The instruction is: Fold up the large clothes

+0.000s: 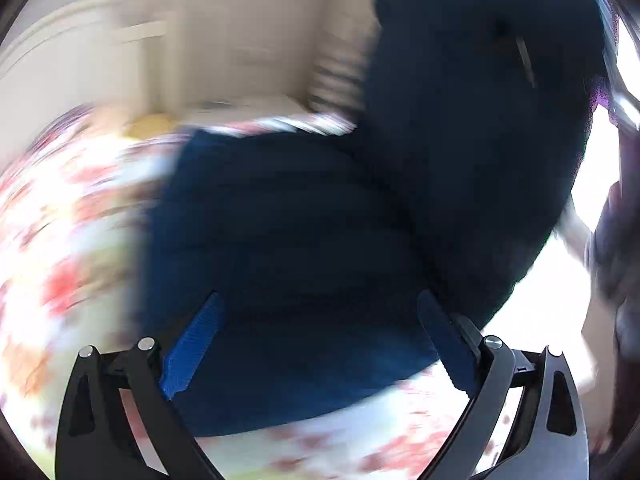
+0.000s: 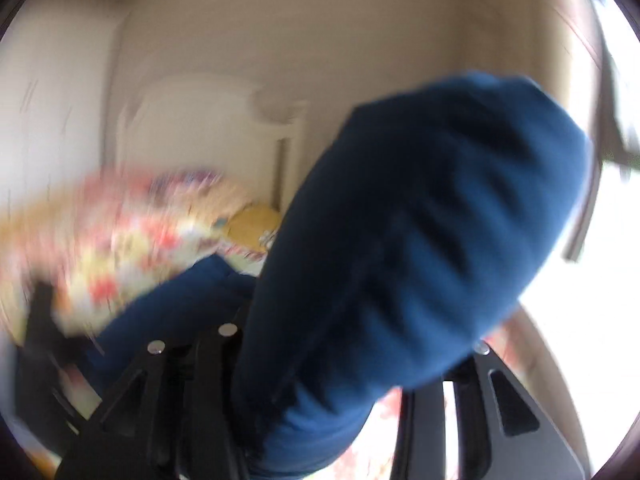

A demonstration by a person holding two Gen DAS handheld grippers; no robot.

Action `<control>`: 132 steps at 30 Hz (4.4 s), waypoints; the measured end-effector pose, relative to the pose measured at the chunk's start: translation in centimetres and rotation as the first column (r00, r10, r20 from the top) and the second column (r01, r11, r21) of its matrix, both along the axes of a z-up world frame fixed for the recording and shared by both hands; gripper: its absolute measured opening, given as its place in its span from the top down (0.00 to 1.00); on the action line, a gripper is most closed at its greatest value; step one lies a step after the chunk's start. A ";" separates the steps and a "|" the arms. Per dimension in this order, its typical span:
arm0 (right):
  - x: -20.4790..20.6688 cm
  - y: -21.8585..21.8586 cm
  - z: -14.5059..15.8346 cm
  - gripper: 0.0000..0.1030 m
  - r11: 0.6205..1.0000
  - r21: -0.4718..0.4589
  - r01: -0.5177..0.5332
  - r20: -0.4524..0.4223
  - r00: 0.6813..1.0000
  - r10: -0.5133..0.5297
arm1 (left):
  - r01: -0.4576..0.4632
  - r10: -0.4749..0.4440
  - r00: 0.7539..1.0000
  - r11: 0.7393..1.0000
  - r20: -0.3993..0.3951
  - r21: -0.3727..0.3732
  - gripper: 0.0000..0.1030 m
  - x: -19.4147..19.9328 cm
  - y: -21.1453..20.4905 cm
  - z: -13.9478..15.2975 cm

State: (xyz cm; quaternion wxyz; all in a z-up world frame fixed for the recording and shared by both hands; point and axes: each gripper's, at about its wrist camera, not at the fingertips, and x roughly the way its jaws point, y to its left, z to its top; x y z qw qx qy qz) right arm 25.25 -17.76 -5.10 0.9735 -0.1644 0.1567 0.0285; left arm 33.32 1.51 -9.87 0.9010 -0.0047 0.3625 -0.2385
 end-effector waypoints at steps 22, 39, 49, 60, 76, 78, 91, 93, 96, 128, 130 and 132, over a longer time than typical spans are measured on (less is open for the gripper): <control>-3.7 15.7 -17.9 0.46 0.496 -0.854 -0.158 -0.059 0.976 0.208 | 0.072 -0.091 0.985 0.989 0.144 0.131 0.04 13.3 -8.1 10.8; -5.7 9.7 -5.9 0.47 0.894 -0.125 -0.429 -0.166 0.898 0.408 | 0.045 -0.029 0.993 0.989 -0.114 0.143 0.04 20.1 -6.5 -0.9; -5.6 12.8 -14.1 0.50 0.899 -0.305 -0.315 -0.175 0.946 0.272 | -0.015 0.016 0.999 0.999 -0.035 0.048 0.04 18.4 -3.6 -1.4; -4.9 10.5 -9.8 0.50 0.882 -0.121 -0.456 -0.286 0.867 0.409 | -0.097 0.097 0.995 0.994 0.008 0.041 0.04 17.4 -2.5 -1.5; 21.9 -7.3 -2.6 0.51 0.937 0.343 -0.064 -0.423 0.880 0.215 | -0.276 0.249 0.959 0.930 0.137 0.244 0.04 14.4 -3.1 -0.2; 23.7 -5.7 -4.3 0.51 0.956 0.283 -0.074 -0.450 0.870 0.200 | -0.261 0.243 0.964 0.937 0.106 0.231 0.04 14.9 -2.8 -0.5; 25.6 0.7 -5.4 0.41 0.987 0.079 -0.143 -0.541 0.825 0.163 | -0.241 0.233 0.970 0.951 0.065 0.191 0.04 15.7 -2.3 -1.6; 25.6 2.4 -6.0 0.41 0.982 0.054 -0.178 -0.553 0.814 0.178 | -0.243 0.234 0.970 0.951 0.065 0.189 0.04 15.7 -2.2 -1.6; 26.8 4.3 -9.7 0.41 0.980 -0.036 -0.197 -0.626 0.769 0.132 | -0.255 0.248 0.967 0.947 0.060 0.195 0.04 15.8 -2.1 -1.6; 19.2 8.0 -3.2 0.38 0.937 0.050 -0.345 -0.482 0.813 0.325 | -0.227 0.228 0.974 0.971 0.005 -0.080 0.04 0.5 3.1 -3.9; 18.9 10.1 -4.7 0.38 0.927 -0.010 -0.375 -0.518 0.795 0.316 | -0.233 0.235 0.972 0.970 0.013 -0.073 0.04 0.3 2.9 -3.7; 19.4 12.1 -7.2 0.38 0.924 -0.078 -0.373 -0.557 0.785 0.270 | -0.254 0.256 0.966 0.965 0.028 -0.059 0.04 0.1 3.0 -3.7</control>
